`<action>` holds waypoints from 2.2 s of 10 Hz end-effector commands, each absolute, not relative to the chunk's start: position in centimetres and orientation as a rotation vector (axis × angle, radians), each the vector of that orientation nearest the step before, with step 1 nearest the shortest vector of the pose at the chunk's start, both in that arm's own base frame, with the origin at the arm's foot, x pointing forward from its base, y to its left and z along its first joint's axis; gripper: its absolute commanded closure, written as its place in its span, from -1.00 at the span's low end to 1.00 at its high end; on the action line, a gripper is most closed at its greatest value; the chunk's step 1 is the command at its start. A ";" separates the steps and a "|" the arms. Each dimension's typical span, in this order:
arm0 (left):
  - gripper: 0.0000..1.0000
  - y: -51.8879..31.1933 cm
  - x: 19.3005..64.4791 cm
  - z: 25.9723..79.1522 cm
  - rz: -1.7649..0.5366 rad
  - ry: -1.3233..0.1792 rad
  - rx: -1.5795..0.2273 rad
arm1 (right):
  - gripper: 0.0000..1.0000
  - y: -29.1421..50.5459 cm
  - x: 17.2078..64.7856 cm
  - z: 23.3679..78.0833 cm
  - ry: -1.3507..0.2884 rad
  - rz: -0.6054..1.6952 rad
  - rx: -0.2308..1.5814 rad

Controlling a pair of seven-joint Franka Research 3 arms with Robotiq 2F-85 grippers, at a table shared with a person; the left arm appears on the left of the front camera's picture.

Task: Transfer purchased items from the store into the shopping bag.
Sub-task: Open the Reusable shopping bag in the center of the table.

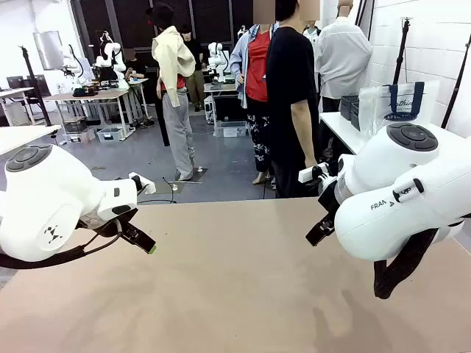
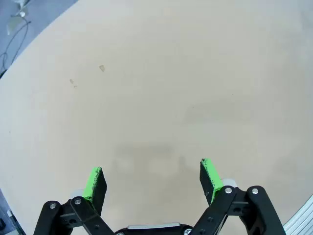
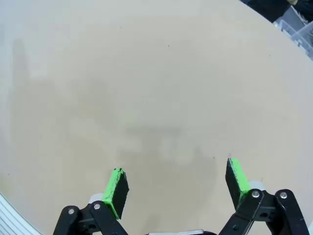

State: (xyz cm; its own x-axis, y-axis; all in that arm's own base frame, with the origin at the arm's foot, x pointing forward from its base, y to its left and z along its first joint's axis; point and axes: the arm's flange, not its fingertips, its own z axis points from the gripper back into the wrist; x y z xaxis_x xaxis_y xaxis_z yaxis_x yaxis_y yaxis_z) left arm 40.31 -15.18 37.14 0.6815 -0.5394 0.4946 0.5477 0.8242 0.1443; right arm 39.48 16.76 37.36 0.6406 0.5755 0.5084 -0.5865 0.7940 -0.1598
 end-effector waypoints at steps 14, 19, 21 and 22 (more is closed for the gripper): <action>-1.00 -15.2 40.3 37.1 -0.610 -0.550 -0.016 | -1.00 16.8 39.5 37.4 -0.573 0.663 0.021; -1.00 -15.2 40.3 37.1 -0.610 -0.550 -0.016 | -1.00 16.8 39.5 37.4 -0.573 0.663 0.021; -1.00 -15.2 40.3 37.1 -0.610 -0.550 -0.016 | -1.00 16.8 39.5 37.4 -0.573 0.663 0.021; -1.00 -15.2 40.3 37.1 -0.610 -0.550 -0.016 | -1.00 16.8 39.5 37.4 -0.573 0.663 0.021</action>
